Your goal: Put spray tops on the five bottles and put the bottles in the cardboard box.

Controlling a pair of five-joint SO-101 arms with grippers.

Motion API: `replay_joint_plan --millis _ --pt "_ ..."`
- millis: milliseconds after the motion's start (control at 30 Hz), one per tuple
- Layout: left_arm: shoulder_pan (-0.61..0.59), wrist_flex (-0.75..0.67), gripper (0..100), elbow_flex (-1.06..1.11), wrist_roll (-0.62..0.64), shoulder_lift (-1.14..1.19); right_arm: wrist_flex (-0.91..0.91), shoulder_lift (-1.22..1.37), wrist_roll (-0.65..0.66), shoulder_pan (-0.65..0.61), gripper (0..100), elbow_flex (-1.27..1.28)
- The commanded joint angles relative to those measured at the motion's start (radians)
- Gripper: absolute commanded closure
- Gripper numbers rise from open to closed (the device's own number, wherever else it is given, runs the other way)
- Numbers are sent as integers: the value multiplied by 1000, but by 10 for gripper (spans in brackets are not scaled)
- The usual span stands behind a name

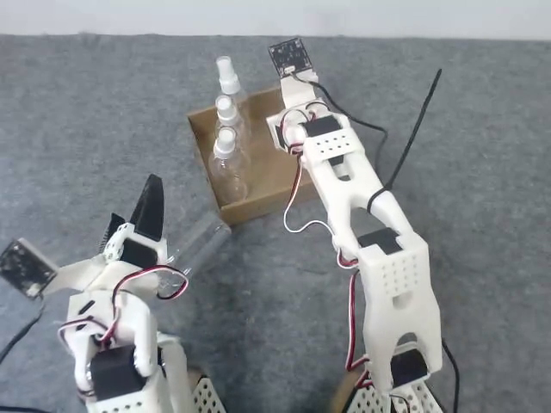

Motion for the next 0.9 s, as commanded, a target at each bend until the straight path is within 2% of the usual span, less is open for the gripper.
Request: replay_joint_plan --millis 0,867 --pt "-3 -34 677 -12 3 -18 58 -107 18 4 727 -46" --pt "-5 -35 677 -12 3 -18 404 -274 18 2 731 -48"
